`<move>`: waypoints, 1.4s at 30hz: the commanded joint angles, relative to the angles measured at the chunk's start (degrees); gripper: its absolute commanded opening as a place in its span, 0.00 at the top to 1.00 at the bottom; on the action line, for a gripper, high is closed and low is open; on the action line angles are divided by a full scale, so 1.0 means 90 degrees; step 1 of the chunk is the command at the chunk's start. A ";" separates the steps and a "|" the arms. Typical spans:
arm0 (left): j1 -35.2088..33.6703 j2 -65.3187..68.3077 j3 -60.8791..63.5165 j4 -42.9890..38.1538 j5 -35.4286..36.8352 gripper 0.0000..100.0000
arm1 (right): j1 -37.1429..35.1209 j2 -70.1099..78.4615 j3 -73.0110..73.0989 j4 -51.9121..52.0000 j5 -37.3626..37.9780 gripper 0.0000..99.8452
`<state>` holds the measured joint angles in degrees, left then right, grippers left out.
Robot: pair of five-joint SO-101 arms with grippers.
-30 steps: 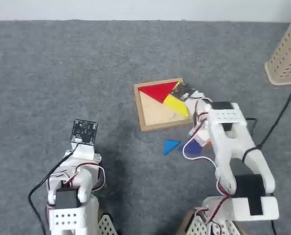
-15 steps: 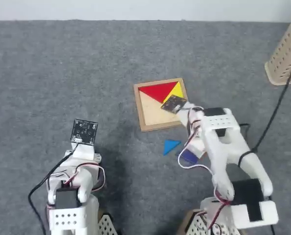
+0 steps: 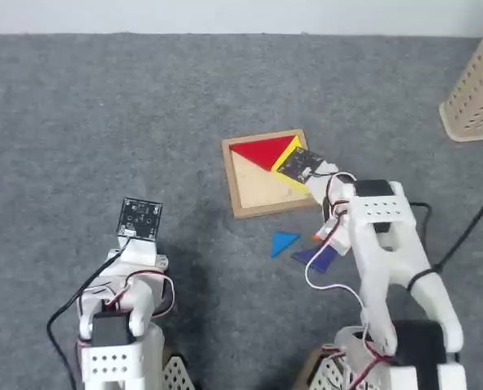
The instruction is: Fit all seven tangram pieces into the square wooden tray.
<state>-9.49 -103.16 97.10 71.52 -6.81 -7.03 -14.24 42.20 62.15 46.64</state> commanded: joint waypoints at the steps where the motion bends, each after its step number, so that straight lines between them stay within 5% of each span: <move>1: -0.0020 0.0000 -0.0054 0.0029 -0.0059 0.99 | 0.0259 0.0288 -0.0107 -0.0239 0.0107 0.81; 29: -0.0020 0.0000 -0.0054 0.0029 -0.0059 0.99 | 0.0034 0.2115 -0.0869 -0.0376 -0.0508 0.75; 42: -0.0020 0.0000 -0.0054 0.0029 -0.0059 0.99 | -0.0239 0.2105 -0.0869 -0.0024 -0.0821 0.85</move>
<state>-9.41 -103.16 97.10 71.52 -6.81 -6.51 2.99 34.55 59.43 40.04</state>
